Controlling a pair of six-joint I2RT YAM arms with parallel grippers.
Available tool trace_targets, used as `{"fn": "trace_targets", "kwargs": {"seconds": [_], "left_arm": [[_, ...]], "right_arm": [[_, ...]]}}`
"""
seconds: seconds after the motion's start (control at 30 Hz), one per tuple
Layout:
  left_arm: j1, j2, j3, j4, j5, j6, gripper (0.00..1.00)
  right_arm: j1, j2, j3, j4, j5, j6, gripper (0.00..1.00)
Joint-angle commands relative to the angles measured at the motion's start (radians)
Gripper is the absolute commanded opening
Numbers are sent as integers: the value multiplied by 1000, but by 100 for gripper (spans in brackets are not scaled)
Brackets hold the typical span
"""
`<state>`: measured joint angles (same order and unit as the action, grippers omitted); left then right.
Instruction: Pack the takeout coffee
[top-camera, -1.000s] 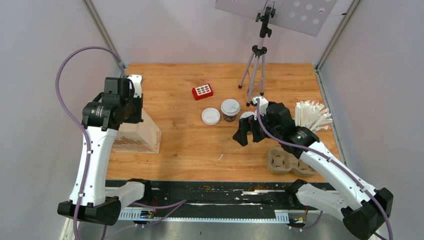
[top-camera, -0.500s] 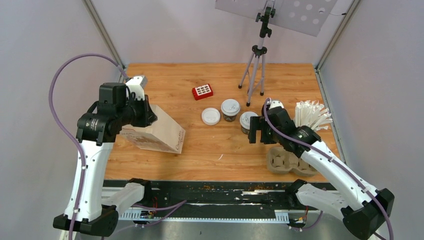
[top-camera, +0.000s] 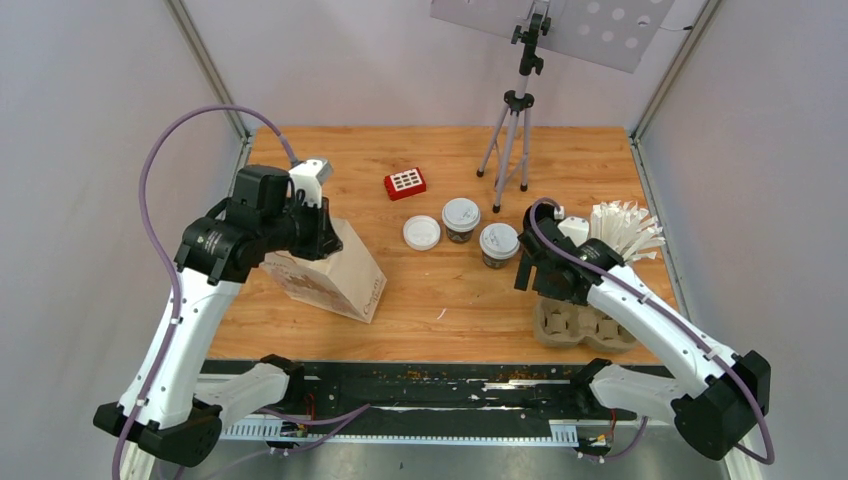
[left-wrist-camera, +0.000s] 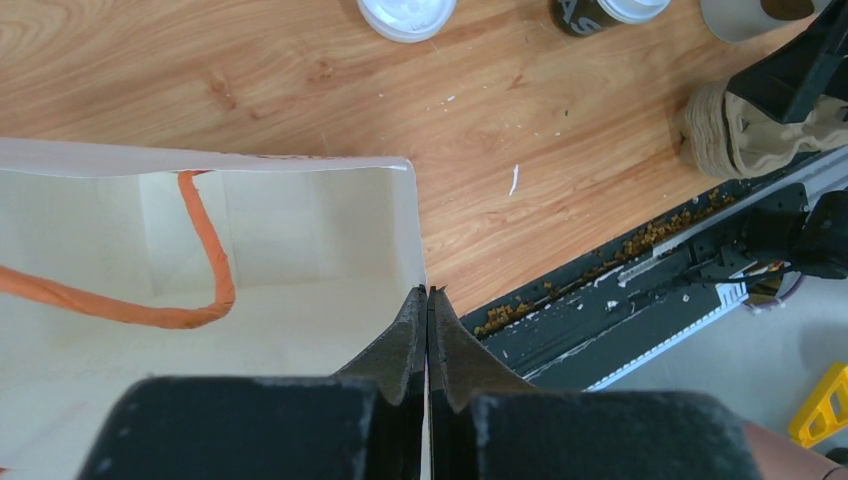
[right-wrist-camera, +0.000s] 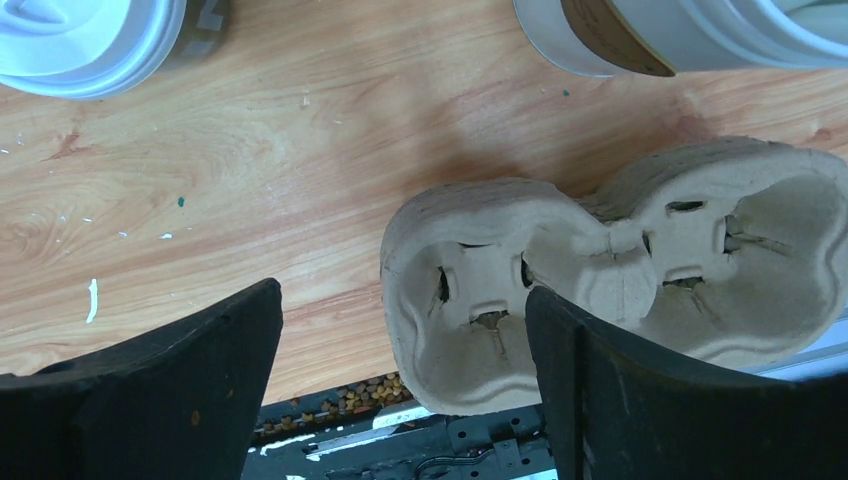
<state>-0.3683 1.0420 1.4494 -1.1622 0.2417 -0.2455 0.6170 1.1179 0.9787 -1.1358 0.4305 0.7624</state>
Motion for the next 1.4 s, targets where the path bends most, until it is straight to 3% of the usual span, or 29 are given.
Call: {"fn": "trace_targets", "kwargs": {"seconds": [0.0,0.13,0.33,0.5,0.63,0.7,0.73,0.77,1.03,1.37], "left_arm": [[-24,-9,-32,74,24,-27,1],[-30,-8,-33,62,39,-11,6],[-29,-10,-1,76,60,-7,32],[-29,-2,35,106,60,-16,49],[-29,7,85,81,29,7,69],[-28,1,93,73,4,27,84],[-28,-4,93,72,-11,31,97],[-29,-10,90,72,-26,32,99],[-29,-39,79,70,-83,46,100],[-29,-175,6,211,22,-116,100]], "right_arm": [[-6,-71,-35,27,-2,43,90],[-6,-152,-124,140,-102,-49,83],[-24,-251,-156,150,-109,-71,75],[-60,-232,-107,44,-45,32,80],[-128,-228,-59,-91,70,189,80],[-182,-210,-13,-180,92,295,81],[-198,-198,10,-256,112,370,81],[-214,-182,28,-297,126,420,81],[-337,-170,-49,-243,-12,494,75],[-428,-244,-118,-233,-87,665,66]]}}
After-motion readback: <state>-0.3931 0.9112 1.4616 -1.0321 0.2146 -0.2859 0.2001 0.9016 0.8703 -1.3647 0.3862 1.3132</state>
